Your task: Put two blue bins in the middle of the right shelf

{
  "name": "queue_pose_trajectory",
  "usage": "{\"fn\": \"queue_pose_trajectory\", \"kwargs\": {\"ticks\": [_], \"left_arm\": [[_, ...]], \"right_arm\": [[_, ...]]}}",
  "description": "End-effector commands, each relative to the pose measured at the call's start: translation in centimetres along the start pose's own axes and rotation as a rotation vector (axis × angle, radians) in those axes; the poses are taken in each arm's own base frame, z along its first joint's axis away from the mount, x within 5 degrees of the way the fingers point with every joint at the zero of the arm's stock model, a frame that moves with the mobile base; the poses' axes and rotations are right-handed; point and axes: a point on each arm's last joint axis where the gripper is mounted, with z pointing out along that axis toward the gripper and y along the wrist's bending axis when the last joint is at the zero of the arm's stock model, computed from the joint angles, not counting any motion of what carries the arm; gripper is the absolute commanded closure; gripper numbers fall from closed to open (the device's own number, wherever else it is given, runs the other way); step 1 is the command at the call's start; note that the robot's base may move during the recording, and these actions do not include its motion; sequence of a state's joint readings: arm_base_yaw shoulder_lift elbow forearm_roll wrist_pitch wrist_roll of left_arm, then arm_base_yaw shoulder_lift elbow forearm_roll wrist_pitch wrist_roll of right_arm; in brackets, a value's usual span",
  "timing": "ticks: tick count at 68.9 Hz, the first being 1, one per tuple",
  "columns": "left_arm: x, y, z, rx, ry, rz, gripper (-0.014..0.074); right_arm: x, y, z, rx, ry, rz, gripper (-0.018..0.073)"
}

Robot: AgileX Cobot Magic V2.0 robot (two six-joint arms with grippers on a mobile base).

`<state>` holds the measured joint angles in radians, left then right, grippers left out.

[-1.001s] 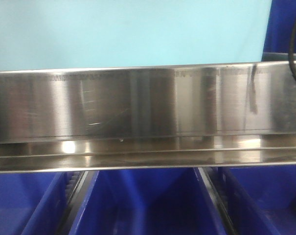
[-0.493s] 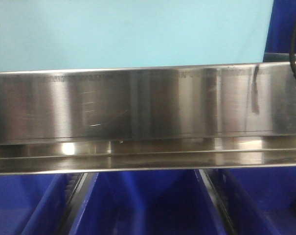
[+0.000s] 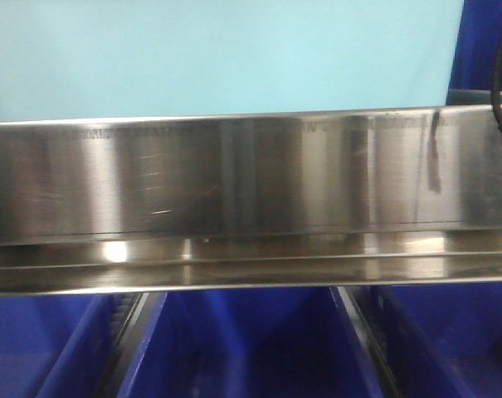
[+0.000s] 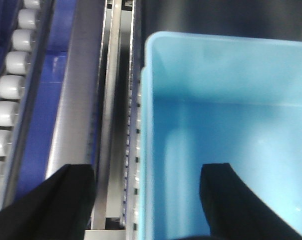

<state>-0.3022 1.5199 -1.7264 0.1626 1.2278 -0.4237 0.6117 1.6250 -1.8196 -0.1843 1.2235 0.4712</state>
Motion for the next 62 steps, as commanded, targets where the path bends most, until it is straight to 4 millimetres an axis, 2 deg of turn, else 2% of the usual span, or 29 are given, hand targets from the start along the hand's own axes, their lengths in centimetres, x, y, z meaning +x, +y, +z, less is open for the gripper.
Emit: {"fn": "queue_pose_trajectory", "kwargs": {"ticks": [1, 25, 45, 62], "left_arm": [[0.1, -0.5, -0.2, 0.031, -0.001, 0.012, 0.0237], [0.6, -1.8, -0.2, 0.054, 0.009, 0.049, 0.0237], [2.0, -1.6, 1.6, 0.029, 0.081, 0.062, 0.0237], [2.7, -2.0, 2.2, 0.055, 0.127, 0.052, 0.0237]], "right_arm": [[-0.2, -0.4, -0.7, -0.005, -0.019, -0.001, 0.0198], [0.8, -0.9, -0.7, -0.010, 0.014, -0.013, 0.0199], [1.5, -1.2, -0.2, -0.005, 0.045, -0.011, 0.0199], [2.2, -1.3, 0.7, 0.010, 0.081, -0.017, 0.0199]]}}
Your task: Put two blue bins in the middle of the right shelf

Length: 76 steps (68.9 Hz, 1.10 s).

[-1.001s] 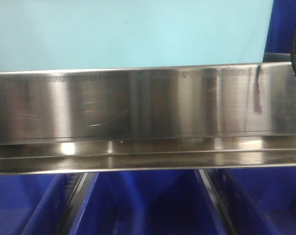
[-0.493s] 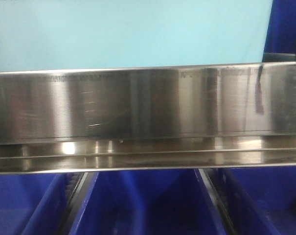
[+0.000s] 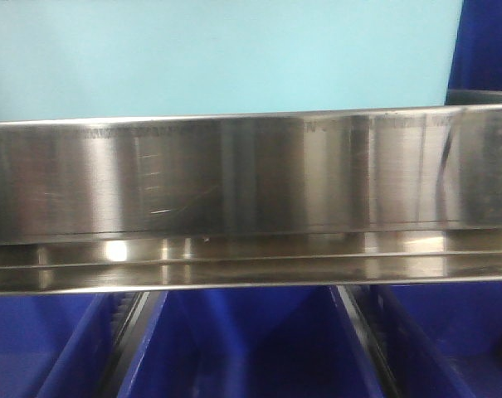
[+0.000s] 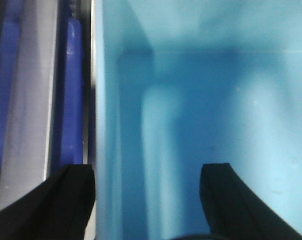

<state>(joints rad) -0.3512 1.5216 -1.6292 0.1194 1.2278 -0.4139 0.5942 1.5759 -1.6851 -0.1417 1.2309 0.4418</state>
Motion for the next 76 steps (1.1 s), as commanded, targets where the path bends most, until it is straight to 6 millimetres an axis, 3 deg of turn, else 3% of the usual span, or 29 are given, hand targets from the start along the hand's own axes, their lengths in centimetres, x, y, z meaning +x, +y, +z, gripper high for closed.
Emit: {"fn": "queue_pose_trajectory", "kwargs": {"ticks": [1, 20, 76], "left_arm": [[0.4, -0.5, 0.2, 0.026, 0.016, 0.006, 0.0237], [1.3, -1.0, 1.1, 0.022, 0.057, 0.028, 0.0237], [1.3, -0.7, 1.3, -0.005, 0.051, 0.040, 0.0237]], "right_arm": [[0.0, -0.3, -0.4, 0.000, -0.019, -0.003, 0.0199], [0.4, -0.3, 0.4, 0.010, 0.011, 0.012, 0.0199], [0.8, -0.1, 0.6, -0.015, 0.036, 0.022, 0.0199]]}}
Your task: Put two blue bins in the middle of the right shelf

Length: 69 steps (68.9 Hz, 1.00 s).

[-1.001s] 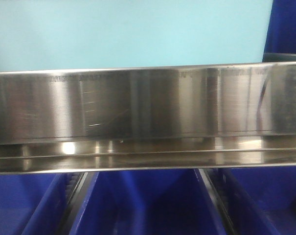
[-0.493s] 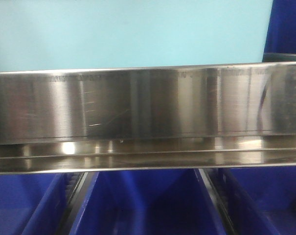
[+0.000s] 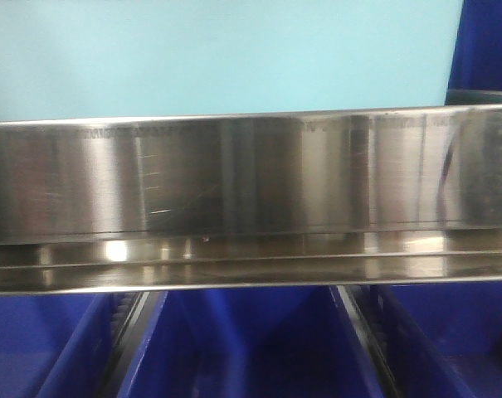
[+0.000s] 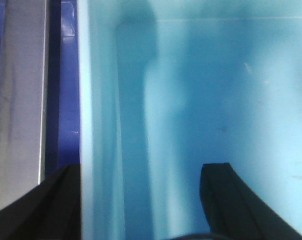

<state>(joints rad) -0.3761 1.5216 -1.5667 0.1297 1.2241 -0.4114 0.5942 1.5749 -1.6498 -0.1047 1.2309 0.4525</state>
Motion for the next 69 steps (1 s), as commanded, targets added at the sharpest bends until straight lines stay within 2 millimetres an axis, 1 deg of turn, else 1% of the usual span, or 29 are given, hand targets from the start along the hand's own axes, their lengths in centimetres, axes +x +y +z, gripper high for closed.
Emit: {"fn": "queue_pose_trajectory", "kwargs": {"ticks": [1, 7, 18, 42, 58, 69], "left_arm": [[0.1, -0.3, -0.1, 0.012, -0.002, 0.005, 0.0237], [0.1, -0.3, -0.1, 0.012, -0.002, 0.005, 0.0237], [0.1, -0.2, -0.1, 0.008, -0.004, 0.007, 0.0237], [-0.1, 0.1, -0.3, -0.028, -0.026, 0.021, 0.0237], [0.0, 0.5, -1.5, -0.035, -0.060, 0.021, 0.0237], [0.0, 0.6, -1.3, -0.042, -0.059, 0.024, 0.0237]], "right_arm": [[0.1, -0.3, -0.1, 0.004, -0.008, 0.003, 0.0199], [0.4, -0.4, 0.4, 0.012, 0.010, 0.001, 0.0199], [0.5, -0.4, 0.4, 0.013, 0.012, 0.001, 0.0199], [0.6, -0.6, -0.9, -0.001, -0.019, 0.004, 0.0199], [0.6, -0.6, -0.9, -0.001, -0.019, 0.004, 0.0199], [0.6, -0.6, -0.9, -0.001, -0.019, 0.004, 0.0199]]}}
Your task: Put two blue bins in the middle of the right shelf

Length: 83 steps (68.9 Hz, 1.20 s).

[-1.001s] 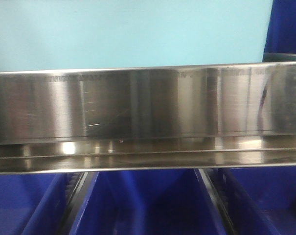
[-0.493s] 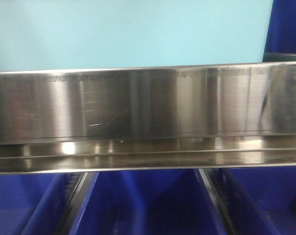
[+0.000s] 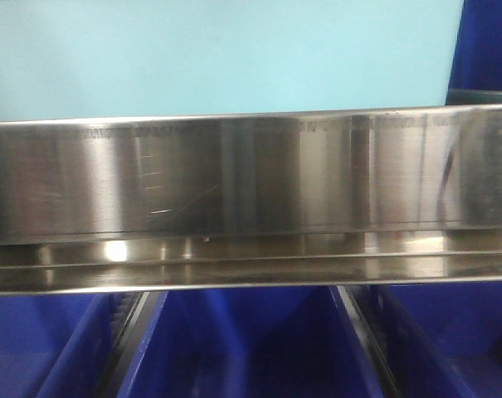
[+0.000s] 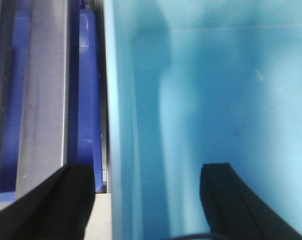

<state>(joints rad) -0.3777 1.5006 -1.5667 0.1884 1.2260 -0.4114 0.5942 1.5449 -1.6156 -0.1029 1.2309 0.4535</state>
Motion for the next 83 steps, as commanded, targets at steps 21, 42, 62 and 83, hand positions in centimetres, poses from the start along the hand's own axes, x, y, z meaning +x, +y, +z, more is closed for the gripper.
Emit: {"fn": "queue_pose_trajectory", "kwargs": {"ticks": [21, 42, 62, 83], "left_arm": [[0.0, 0.0, -0.4, 0.002, -0.015, 0.005, 0.0237], [0.0, -0.1, 0.1, -0.005, -0.004, 0.008, 0.0237], [0.0, 0.6, 0.5, 0.000, 0.016, -0.027, 0.0237], [0.0, 0.8, 0.7, 0.003, 0.026, -0.036, 0.0237]], "right_arm": [[-0.2, -0.2, -0.3, 0.000, -0.020, 0.003, 0.0199], [-0.2, -0.2, -0.3, 0.000, -0.020, 0.003, 0.0199], [-0.2, -0.2, -0.3, 0.000, -0.020, 0.003, 0.0199], [-0.2, -0.2, -0.3, 0.000, -0.020, 0.003, 0.0199]]}}
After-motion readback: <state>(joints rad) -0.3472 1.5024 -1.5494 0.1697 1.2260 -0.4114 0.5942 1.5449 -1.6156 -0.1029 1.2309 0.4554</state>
